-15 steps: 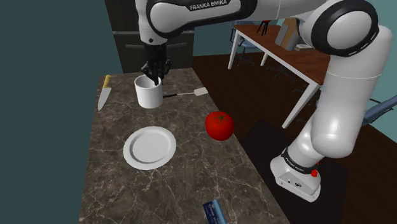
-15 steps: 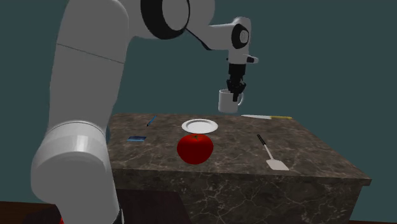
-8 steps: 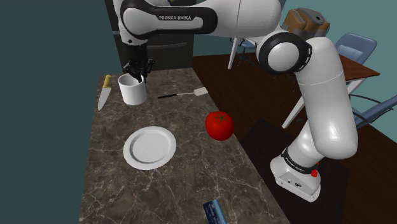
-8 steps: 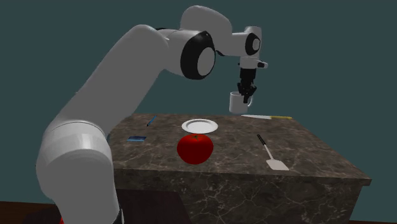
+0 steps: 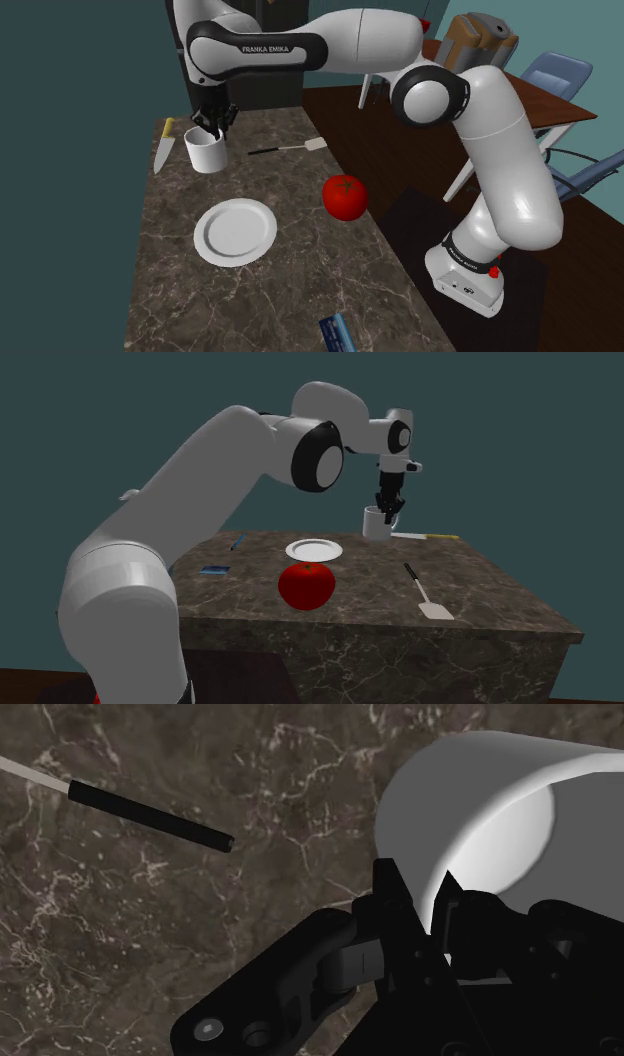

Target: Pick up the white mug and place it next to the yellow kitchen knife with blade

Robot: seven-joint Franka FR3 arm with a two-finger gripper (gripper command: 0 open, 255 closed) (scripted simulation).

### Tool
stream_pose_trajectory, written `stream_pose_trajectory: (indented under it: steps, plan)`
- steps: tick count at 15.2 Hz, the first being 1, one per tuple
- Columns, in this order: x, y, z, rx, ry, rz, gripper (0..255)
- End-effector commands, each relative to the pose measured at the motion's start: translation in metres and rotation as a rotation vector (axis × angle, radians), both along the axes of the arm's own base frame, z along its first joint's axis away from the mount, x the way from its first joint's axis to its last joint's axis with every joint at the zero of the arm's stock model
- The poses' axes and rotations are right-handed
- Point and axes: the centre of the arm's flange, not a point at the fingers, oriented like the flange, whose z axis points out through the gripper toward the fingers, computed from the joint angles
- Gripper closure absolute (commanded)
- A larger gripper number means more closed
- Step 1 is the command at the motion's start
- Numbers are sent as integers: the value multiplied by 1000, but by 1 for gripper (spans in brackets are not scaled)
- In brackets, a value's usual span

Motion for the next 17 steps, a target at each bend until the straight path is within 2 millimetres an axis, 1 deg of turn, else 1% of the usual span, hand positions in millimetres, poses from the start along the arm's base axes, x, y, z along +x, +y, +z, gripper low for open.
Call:
stream_pose_trajectory:
  steps: [1,5,6,14,15,17]
  plan:
    - [1,-1,-10,1,-1,0,255]
    - [1,-1,-32,1,-1,0,255]
    - [1,-1,-40,1,-1,0,255]
    - [1,-1,-40,1,-1,0,255]
    - [1,-1,-40,1,-1,0,0]
    - [1,-1,-40,1,-1,0,0]
